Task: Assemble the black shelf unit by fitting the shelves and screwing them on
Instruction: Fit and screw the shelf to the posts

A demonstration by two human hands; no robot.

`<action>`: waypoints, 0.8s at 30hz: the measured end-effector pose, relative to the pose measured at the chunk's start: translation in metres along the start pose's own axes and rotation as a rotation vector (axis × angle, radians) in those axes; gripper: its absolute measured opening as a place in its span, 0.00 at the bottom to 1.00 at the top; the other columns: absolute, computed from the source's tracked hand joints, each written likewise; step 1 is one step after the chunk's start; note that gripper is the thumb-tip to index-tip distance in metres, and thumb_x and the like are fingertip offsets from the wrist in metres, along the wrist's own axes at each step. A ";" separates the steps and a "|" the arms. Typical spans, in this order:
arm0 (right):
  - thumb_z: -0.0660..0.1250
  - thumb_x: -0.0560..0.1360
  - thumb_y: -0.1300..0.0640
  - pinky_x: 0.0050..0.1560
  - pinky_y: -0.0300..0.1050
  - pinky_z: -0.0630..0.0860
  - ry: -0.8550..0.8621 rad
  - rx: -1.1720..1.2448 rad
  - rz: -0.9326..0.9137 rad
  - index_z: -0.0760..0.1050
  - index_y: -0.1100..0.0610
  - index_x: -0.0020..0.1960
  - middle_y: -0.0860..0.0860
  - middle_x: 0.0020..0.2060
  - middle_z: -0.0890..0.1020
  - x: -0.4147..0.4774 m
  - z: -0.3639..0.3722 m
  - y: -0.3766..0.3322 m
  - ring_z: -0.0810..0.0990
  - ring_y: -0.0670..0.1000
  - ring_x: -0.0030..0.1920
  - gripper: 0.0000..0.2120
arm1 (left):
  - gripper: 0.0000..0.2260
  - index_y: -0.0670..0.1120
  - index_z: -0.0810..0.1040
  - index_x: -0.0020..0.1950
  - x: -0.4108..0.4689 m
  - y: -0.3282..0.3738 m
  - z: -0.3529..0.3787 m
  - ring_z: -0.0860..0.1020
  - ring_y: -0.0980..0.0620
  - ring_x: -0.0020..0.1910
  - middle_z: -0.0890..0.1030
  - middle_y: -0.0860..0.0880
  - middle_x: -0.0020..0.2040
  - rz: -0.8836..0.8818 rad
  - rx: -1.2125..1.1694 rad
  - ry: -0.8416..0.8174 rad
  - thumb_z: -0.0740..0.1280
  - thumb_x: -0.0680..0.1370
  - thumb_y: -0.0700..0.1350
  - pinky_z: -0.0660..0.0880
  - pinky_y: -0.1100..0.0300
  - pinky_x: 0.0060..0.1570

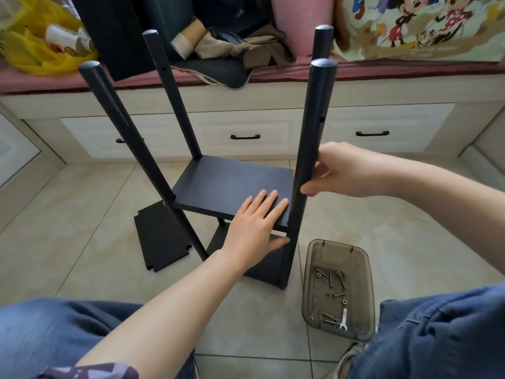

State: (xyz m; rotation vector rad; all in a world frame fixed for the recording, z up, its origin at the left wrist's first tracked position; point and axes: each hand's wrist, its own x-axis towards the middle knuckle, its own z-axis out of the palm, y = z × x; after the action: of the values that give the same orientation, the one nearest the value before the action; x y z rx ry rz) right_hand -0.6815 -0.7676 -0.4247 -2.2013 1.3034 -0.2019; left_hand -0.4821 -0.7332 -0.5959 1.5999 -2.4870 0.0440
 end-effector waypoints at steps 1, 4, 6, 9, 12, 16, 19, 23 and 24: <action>0.72 0.76 0.55 0.42 0.32 0.76 -0.002 -0.003 -0.002 0.78 0.51 0.51 0.46 0.41 0.86 0.000 0.000 -0.001 0.84 0.40 0.41 0.06 | 0.36 0.51 0.55 0.82 -0.001 0.003 0.001 0.51 0.45 0.82 0.56 0.47 0.83 -0.018 0.002 0.014 0.63 0.80 0.64 0.45 0.50 0.79; 0.72 0.75 0.56 0.43 0.32 0.77 -0.006 0.008 -0.011 0.77 0.50 0.51 0.46 0.41 0.86 0.000 0.000 -0.002 0.84 0.40 0.41 0.06 | 0.37 0.49 0.63 0.80 -0.004 0.010 0.006 0.58 0.43 0.80 0.63 0.46 0.80 -0.051 0.024 0.106 0.63 0.77 0.68 0.54 0.47 0.78; 0.72 0.76 0.56 0.45 0.33 0.77 -0.002 0.013 -0.016 0.77 0.49 0.50 0.46 0.42 0.86 -0.001 0.002 -0.002 0.84 0.40 0.42 0.06 | 0.37 0.48 0.68 0.78 -0.005 0.014 0.011 0.64 0.43 0.78 0.68 0.46 0.78 -0.076 0.035 0.195 0.65 0.75 0.69 0.60 0.45 0.76; 0.72 0.75 0.57 0.50 0.38 0.79 0.025 0.068 -0.040 0.76 0.46 0.50 0.44 0.45 0.85 -0.004 0.005 0.000 0.84 0.41 0.45 0.09 | 0.36 0.47 0.73 0.75 -0.004 0.017 0.018 0.68 0.44 0.76 0.72 0.47 0.75 -0.109 0.038 0.308 0.64 0.75 0.69 0.64 0.45 0.74; 0.73 0.74 0.56 0.53 0.40 0.79 0.070 0.147 -0.055 0.76 0.43 0.48 0.42 0.47 0.85 -0.009 0.011 0.005 0.84 0.39 0.47 0.10 | 0.35 0.47 0.74 0.74 -0.003 0.017 0.024 0.69 0.44 0.76 0.73 0.48 0.75 -0.105 0.043 0.349 0.60 0.76 0.69 0.63 0.46 0.74; 0.72 0.72 0.48 0.53 0.42 0.81 0.100 0.211 0.015 0.78 0.47 0.54 0.43 0.48 0.85 -0.020 0.023 0.023 0.84 0.39 0.49 0.12 | 0.34 0.47 0.75 0.73 -0.005 0.019 0.033 0.70 0.44 0.75 0.74 0.47 0.74 -0.101 0.031 0.410 0.62 0.76 0.68 0.63 0.46 0.74; 0.72 0.74 0.49 0.53 0.44 0.82 0.058 0.203 0.148 0.78 0.47 0.54 0.44 0.48 0.85 -0.033 0.034 0.051 0.84 0.40 0.48 0.10 | 0.33 0.47 0.76 0.73 -0.006 0.020 0.034 0.71 0.43 0.74 0.75 0.47 0.73 -0.105 0.014 0.445 0.63 0.75 0.67 0.63 0.46 0.73; 0.71 0.76 0.55 0.48 0.47 0.83 -0.054 0.199 0.394 0.80 0.53 0.53 0.50 0.44 0.86 -0.049 0.059 0.098 0.85 0.51 0.47 0.06 | 0.32 0.47 0.76 0.72 -0.005 0.021 0.033 0.71 0.42 0.74 0.76 0.46 0.72 -0.112 0.010 0.449 0.63 0.75 0.67 0.64 0.45 0.71; 0.71 0.77 0.56 0.46 0.45 0.83 -0.087 0.195 0.438 0.80 0.55 0.53 0.51 0.43 0.86 -0.050 0.068 0.109 0.85 0.52 0.47 0.07 | 0.32 0.47 0.76 0.72 -0.005 0.021 0.033 0.71 0.42 0.74 0.76 0.46 0.72 -0.112 0.007 0.450 0.63 0.75 0.67 0.64 0.45 0.71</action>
State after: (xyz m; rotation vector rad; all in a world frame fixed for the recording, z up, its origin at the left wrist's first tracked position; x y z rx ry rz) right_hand -0.7626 -0.7386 -0.5319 -1.6972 1.6035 -0.0598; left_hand -0.5035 -0.7241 -0.6281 1.5267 -2.0547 0.3560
